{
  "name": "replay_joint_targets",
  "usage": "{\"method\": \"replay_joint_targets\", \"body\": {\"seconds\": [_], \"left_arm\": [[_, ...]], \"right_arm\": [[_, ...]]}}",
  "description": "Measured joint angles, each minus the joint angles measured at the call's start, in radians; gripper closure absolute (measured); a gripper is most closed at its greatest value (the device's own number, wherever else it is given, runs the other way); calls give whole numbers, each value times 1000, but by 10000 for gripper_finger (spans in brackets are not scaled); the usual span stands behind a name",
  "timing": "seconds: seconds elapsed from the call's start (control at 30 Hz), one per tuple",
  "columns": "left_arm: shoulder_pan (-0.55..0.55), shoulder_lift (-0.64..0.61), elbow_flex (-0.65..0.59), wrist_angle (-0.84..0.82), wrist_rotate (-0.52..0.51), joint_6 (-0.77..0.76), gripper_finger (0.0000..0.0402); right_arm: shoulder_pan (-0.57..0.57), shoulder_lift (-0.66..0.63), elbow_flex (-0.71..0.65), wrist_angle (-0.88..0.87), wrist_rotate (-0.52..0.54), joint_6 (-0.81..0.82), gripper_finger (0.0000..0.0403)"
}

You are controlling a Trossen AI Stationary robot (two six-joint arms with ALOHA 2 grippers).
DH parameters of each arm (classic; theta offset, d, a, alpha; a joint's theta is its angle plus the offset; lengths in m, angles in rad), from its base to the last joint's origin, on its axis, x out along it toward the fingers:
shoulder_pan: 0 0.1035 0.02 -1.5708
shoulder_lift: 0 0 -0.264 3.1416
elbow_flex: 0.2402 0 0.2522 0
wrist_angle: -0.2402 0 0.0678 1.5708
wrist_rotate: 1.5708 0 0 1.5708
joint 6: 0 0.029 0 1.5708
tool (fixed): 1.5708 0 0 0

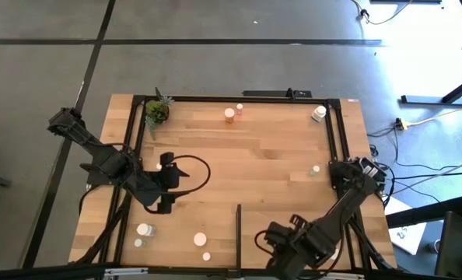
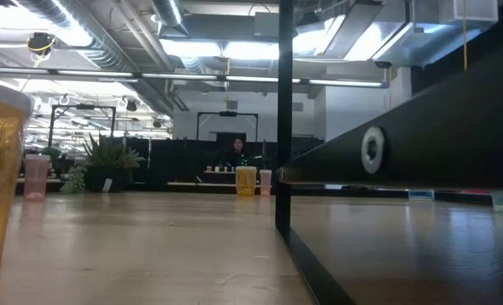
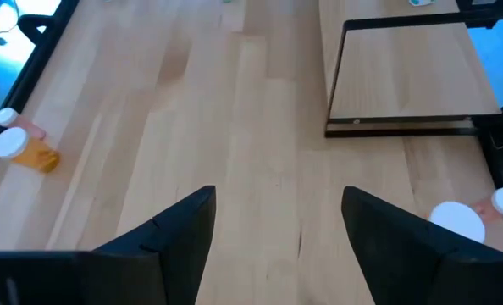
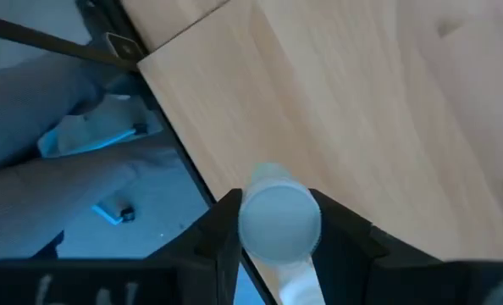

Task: Pick and place medicine bottles onto shelf by color
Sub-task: Put the top left blue pill bottle on the shelf

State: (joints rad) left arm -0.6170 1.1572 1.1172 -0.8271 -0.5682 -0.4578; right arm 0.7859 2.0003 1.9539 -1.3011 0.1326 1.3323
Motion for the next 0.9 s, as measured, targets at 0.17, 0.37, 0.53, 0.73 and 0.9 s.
{"method": "replay_joint_targets", "body": {"seconds": [0.17, 0.37, 0.53, 0.73, 0.9], "left_arm": [[-8, 0, 0, 15, 11, -1, 151], [-56, 0, 0, 26, 13, -2, 151], [-91, 0, 0, 59, 13, -2, 151], [-122, 0, 0, 78, 13, -2, 151], [-137, 0, 0, 81, 12, -2, 151]], "right_arm": [[15, 0, -106, 100, -30, 28, 281], [23, 0, -196, 210, -55, 24, 281], [39, 0, -253, 262, -55, 22, 281], [58, 0, -300, 318, -56, 18, 281], [63, -1, -308, 312, -56, 18, 281]]}}
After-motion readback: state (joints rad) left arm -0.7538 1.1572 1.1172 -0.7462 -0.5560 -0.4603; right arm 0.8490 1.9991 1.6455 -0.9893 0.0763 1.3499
